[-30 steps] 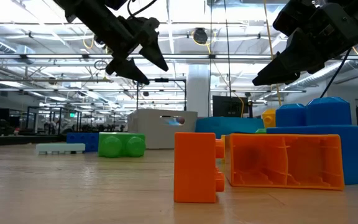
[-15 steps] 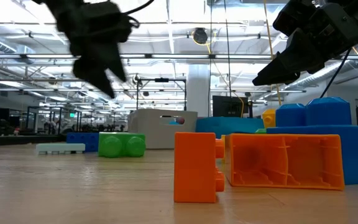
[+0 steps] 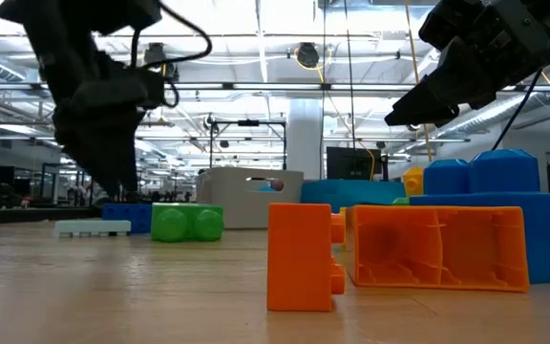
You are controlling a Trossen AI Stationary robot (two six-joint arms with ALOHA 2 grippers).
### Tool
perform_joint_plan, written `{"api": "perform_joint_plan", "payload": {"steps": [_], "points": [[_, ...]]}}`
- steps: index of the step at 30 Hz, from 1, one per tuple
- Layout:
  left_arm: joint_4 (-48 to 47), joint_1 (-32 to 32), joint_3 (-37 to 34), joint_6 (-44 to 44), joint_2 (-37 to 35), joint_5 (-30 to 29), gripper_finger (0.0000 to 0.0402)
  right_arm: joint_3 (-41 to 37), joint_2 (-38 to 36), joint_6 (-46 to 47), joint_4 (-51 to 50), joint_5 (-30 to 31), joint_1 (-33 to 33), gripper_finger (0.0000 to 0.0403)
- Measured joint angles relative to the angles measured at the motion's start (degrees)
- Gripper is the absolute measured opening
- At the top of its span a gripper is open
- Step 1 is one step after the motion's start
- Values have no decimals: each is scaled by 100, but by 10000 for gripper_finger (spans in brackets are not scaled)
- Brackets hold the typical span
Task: Pick & Place Toys
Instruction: Put the light blue game piece into the gray bin
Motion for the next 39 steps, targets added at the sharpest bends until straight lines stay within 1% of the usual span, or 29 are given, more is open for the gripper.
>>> {"api": "perform_joint_plan", "payload": {"steps": [6, 13, 14, 18, 21, 26, 29, 34, 39], "points": [[685, 114, -454, 102, -6, -101, 363, 0, 0, -2, -4, 0, 2, 167], [696, 194, -617, 7, -4, -173, 363, 0, 0, -2, -2, 0, 2, 167], [682, 195, -617, 5, -4, -141, 363, 0, 0, -2, -4, 0, 1, 167], [646, 207, -618, 166, -32, 402, 363, 0, 0, -2, -4, 0, 1, 167], [651, 210, -605, 146, -173, 549, 363, 0, 0, -20, -4, 0, 0, 167], [652, 165, -598, 144, -370, 554, 363, 0, 0, -26, -4, 0, 0, 167], [633, 22, -598, -46, -369, 497, 363, 0, 0, -26, -4, 0, 0, 167], [699, -384, -621, -219, -108, 391, 363, 0, 0, -26, -6, 1, 0, 167], [1028, -574, -645, -164, 426, 213, 363, 0, 0, -26, -21, 2, 0, 167]]}}
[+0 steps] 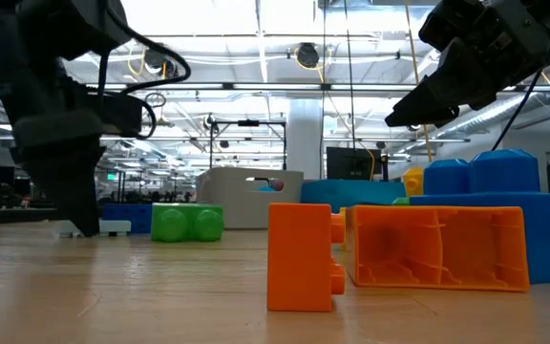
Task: Pick & Place Toys
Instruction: Put the light blue game piece into the gray bin
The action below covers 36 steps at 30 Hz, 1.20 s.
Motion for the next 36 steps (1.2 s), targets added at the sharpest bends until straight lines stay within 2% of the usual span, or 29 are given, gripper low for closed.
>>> {"api": "perform_joint_plan", "payload": {"steps": [5, 8, 14, 18, 23, 27, 31, 36], "points": [[72, -5, 41, -9, 419, 5, 356, 0, 0, 0, 17, 0, 0, 167], [51, -1, 41, -43, 454, 78, 327, 0, 0, 0, 48, 0, 0, 167], [55, 21, 74, -123, 309, 247, 209, 0, 0, 0, 68, 5, 0, 167], [66, 7, 246, 260, 72, 600, 131, 0, 0, 0, 66, 4, 0, 167], [110, 63, 597, 834, -324, 423, 132, 0, 0, 0, 66, 4, 0, 167], [212, 184, 986, 1428, -516, -39, 132, 0, 0, -2, 66, 5, 0, 167], [456, 552, 1422, 2176, -512, -550, 143, 0, -1, -25, 70, 13, 0, 167], [1336, 1282, 1593, 3102, -457, -560, 152, 0, 0, -108, 124, 16, 0, 167]]}}
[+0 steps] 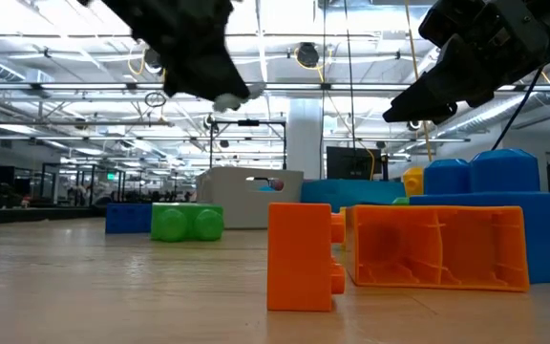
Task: Pick & Place Toys
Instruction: Put the light blue game piece into the gray bin
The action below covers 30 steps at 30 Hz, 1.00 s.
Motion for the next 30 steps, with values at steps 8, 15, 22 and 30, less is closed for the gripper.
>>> {"api": "perform_joint_plan", "payload": {"steps": [8, 15, 22, 30], "points": [[144, 1186, 0, 178, 106, 478, 147, 0, 0, -1, -21, -4, 0, 167], [266, 1769, -2, 218, 623, 588, 169, 0, 0, -2, -66, -7, 0, 167], [381, 2045, -4, 149, 1096, 610, 173, 0, -2, -1, -63, -9, 0, 167], [341, 2112, -4, -93, 1142, 651, 200, 0, 0, -1, -65, -11, 0, 167]]}}
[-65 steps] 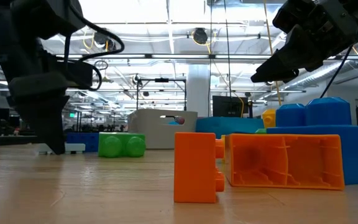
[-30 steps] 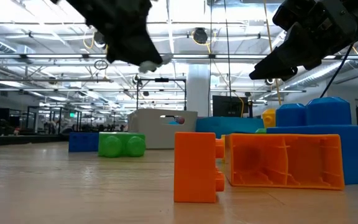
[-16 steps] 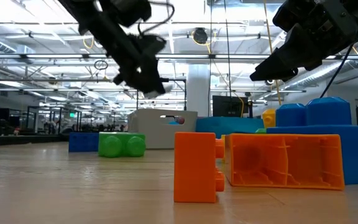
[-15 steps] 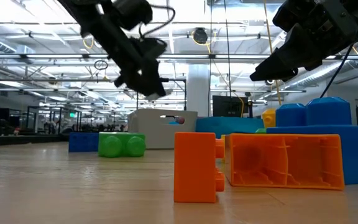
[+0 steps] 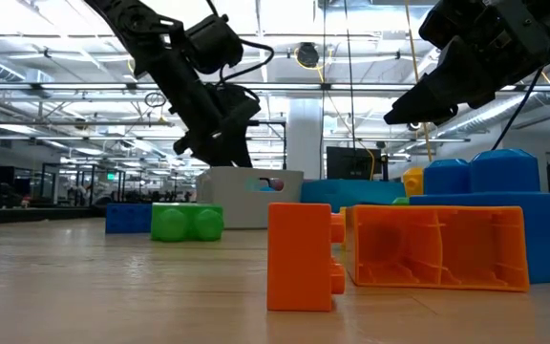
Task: Pick & Place Toys
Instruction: Put the light blue game piece into the gray bin, then adjust the gray bin on the table
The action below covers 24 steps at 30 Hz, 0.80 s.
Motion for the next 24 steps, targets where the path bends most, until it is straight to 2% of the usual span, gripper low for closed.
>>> {"api": "perform_joint_plan", "payload": {"steps": [6, 10, 17, 21, 24], "points": [[-44, -1, 0, 269, 0, 25, 260, 0, 0, 0, 0, -2, 0, 167], [-161, -7, 0, 360, -57, 378, 285, 0, 0, 0, -1, -4, 0, 167], [-1059, -160, 7, -276, -347, 1383, 296, 0, 0, 0, -56, -7, 0, 167], [-1645, -489, 7, -550, -450, 1260, 296, -2, 0, 2, -117, -7, 0, 167], [-1593, -808, 4, -619, -488, 1052, 296, -2, 0, 61, -129, -7, 0, 167]]}}
